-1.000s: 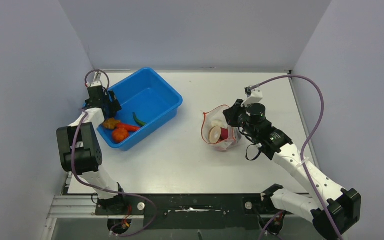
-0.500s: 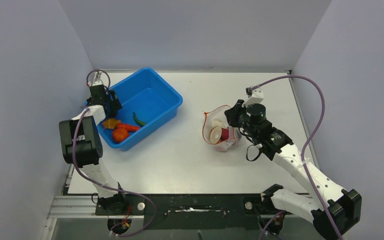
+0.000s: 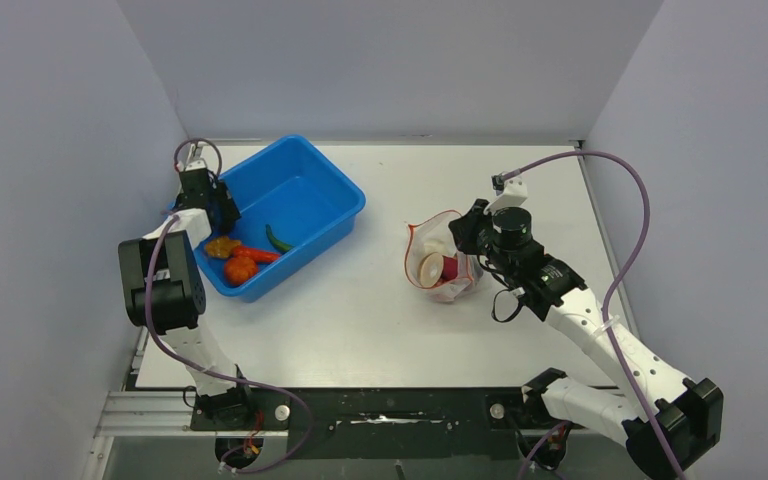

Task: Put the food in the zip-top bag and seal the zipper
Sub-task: Pick up the fake fruit from the bin.

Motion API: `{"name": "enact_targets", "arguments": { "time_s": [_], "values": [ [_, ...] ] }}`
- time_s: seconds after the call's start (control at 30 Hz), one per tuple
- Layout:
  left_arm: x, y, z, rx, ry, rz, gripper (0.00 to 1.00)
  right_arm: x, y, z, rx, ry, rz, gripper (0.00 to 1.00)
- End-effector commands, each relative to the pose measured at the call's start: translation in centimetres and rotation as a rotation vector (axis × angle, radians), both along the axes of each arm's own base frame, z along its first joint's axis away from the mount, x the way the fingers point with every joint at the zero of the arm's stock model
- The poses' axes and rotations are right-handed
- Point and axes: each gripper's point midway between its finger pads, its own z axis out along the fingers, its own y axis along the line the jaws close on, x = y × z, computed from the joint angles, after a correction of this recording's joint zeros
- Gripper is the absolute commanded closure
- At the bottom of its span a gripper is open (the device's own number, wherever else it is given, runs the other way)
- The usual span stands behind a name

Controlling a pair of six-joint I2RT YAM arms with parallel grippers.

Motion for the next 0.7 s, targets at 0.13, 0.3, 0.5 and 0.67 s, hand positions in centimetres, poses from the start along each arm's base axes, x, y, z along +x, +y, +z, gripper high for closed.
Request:
{"name": "enact_targets", "arguments": {
  "time_s": [0.13,0.3,0.5,0.67],
  "values": [
    [1.1,-1.9,4.9,0.018,-0.07,-0.054,0.52,0.4,0.0,2.8,0.073,-0.077,-0.022,1.0],
    [0.1,-4.2,6.1,-0.024,-0.082,-0.101,0.57,0.2,-0.2,3.0,0.079,-0.081,-0.024,1.0],
    [-0.9,-7.8,8.4,-0.041,-0.121,-0.203,0.6,0.1,0.2,2.6,0.093,-0.066,-0.01,1.0],
    [-1.3,-11.4,10.9,-0.061,-0.18,-0.296,0.62,0.0,0.6,2.1,0.098,-0.052,0.006,1.0]
  ]
}}
